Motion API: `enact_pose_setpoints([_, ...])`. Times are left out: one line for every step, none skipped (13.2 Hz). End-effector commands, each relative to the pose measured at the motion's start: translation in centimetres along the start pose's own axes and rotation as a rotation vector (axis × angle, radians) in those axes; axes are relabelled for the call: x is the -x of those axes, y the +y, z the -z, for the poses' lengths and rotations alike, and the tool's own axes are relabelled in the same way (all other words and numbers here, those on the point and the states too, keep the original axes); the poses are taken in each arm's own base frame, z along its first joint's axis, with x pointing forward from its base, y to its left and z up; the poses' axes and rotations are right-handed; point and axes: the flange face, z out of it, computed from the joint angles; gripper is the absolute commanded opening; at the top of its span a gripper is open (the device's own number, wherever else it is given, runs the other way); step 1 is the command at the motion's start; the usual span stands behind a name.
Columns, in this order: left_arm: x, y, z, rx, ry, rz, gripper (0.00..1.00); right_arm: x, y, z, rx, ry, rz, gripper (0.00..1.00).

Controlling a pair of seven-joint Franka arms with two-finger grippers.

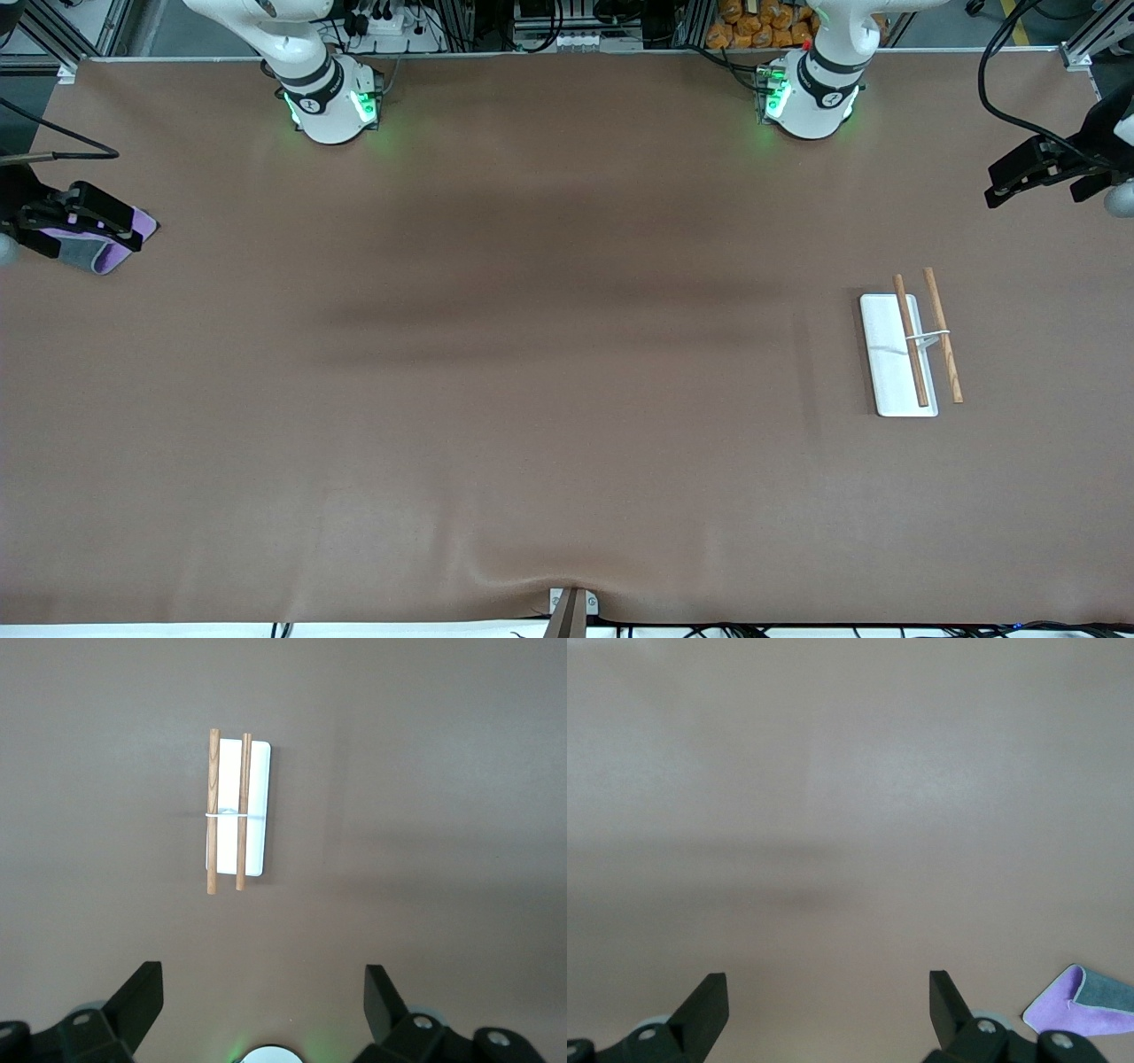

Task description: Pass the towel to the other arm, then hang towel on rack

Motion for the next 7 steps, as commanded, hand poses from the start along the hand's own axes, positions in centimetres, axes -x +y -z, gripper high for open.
enact_pose_setpoints([0.36, -0.25, 0.80, -0.023, 0.013, 0.006, 1.00, 0.63, 0.01, 0.36, -0.002, 0.009, -0.011, 1.00])
enact_pose_setpoints([0.30, -0.24, 0.73, -0.023, 0.011, 0.006, 1.00, 0.63, 0.01, 0.43, -0.002, 0.010, -0.011, 1.00])
enact_pose_setpoints([0.30, -0.24, 0.72, -0.023, 0.011, 0.006, 1.00, 0.62, 0.01, 0.44, -0.002, 0.012, -0.011, 1.00])
enact_pose_setpoints([0.30, -0.24, 0.72, -0.023, 0.011, 0.006, 1.00, 0.63, 0.01, 0.36, -0.002, 0.009, -0.011, 1.00])
enact_pose_setpoints([0.14, -0.23, 0.49, -0.024, 0.007, 0.006, 1.00, 0.63, 0.01, 0.36, -0.002, 0.009, -0.011, 1.00])
enact_pose_setpoints([0.10, -0.15, 0.48, -0.024, 0.007, 0.005, 1.00, 0.63, 0.01, 0.36, -0.002, 0.009, -0.011, 1.00])
enact_pose_setpoints([0.09, -0.25, 0.48, -0.025, 0.007, 0.008, 1.00, 0.63, 0.01, 0.36, -0.002, 0.009, -0.011, 1.00])
